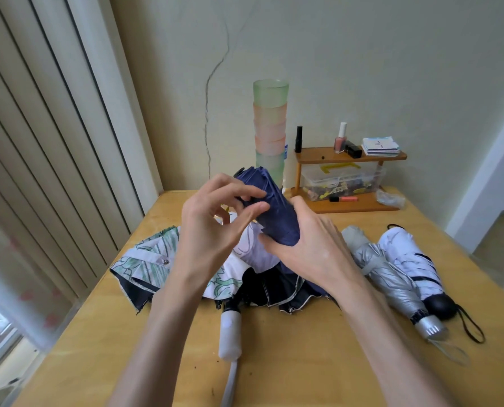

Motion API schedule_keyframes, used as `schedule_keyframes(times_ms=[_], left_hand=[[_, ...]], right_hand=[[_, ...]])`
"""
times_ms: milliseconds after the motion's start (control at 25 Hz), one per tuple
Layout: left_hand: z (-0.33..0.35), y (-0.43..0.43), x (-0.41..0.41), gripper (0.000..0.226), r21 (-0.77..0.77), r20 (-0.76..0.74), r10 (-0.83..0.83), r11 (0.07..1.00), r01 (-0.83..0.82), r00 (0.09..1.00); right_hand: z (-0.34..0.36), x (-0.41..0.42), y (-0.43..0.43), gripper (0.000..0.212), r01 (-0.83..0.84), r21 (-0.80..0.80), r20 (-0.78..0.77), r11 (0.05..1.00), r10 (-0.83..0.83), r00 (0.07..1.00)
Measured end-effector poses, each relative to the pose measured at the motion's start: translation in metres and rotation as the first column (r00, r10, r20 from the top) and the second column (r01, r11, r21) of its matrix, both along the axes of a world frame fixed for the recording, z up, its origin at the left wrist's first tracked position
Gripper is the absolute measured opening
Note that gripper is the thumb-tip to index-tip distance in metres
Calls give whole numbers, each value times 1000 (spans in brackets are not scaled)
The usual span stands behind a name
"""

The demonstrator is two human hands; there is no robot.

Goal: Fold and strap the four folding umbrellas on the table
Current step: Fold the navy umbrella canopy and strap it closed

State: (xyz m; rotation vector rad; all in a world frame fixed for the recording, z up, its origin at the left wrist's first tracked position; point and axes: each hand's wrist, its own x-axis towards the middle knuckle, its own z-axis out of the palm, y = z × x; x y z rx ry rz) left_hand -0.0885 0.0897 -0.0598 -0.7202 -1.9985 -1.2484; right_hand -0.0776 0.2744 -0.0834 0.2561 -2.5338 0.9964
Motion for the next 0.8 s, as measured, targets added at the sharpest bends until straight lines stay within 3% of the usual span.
schedule_keyframes(times_ms=[120,320,520,680,800], left_hand=[[-7,1,-6,14,-64,-8,76,995,-77,997],[-12,6,-8,20,45,138,82,995,-89,987],[-15,8,-10,16,4,191,121,992,-124,974],[-19,8,-12,15,29,211,117,992,-125,971],[-19,6,-13,13,62,214,122,988,-139,969]], right_hand=[[-4,-1,-2,49,46,61,-21,997,-45,999],[-7,-3,-3,50,93,116,-72,989,-85,994],[-9,-5,1,52,113,190,-80,975,-99,992],[-12,-6,4,61,28,172,-48,985,-20,999],[-12,-8,8,75,-96,42,-6,994,97,995]])
